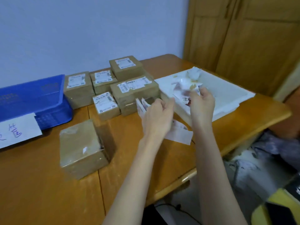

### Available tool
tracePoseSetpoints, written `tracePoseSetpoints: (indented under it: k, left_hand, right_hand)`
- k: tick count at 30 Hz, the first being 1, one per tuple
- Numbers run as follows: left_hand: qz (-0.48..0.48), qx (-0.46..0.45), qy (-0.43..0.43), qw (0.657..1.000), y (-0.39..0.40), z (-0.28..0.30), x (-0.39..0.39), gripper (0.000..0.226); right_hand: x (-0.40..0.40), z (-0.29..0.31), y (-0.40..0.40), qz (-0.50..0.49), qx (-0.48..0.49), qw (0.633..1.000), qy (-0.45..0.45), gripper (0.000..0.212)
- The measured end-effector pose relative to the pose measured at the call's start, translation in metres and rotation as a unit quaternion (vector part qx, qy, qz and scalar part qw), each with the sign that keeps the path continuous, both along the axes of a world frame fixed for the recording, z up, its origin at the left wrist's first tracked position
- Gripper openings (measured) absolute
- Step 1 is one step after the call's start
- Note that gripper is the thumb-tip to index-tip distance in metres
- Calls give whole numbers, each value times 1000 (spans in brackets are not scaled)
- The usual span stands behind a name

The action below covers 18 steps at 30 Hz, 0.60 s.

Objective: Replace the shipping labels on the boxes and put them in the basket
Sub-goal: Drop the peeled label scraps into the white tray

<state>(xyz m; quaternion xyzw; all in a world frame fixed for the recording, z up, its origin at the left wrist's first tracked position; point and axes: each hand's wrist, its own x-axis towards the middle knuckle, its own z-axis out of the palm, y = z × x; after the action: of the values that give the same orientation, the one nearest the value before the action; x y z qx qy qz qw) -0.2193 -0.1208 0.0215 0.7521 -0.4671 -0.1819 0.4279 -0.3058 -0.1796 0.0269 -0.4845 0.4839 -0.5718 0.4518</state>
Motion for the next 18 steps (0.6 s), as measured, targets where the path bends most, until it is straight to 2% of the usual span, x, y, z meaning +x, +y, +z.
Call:
tracePoseSetpoints:
  k: [3,6,9,10,12,15,18]
  left_hand:
    - [-59,86,-157,982,-32,-8,-19,50]
    - [-58,136,-286,947,-55,-12,-33,53]
    - [-45,154,-353,922,-70,-11,-40,48]
    - [-43,169,-354,919,-74,-10,-40,48]
    - [-41,200,-322,924,-82,-11,-35,52]
    - [-41,216,-247,944,-86,-11,-32,44]
    - [-52,234,-155,958,-89,-10,-30,45]
  right_hand:
    - [-34,0,-31,-39,4,999,24,25]
    - [-55,-8,-63,-53,23,994,91,39]
    - [-64,-16,-89,-51,31,981,186,21]
    - [-65,-17,-97,-47,37,975,213,10]
    - [-61,-18,-110,-24,57,960,273,12]
    - [-52,-20,-118,39,111,911,395,1]
    - [-40,-29,-118,115,150,847,497,15]
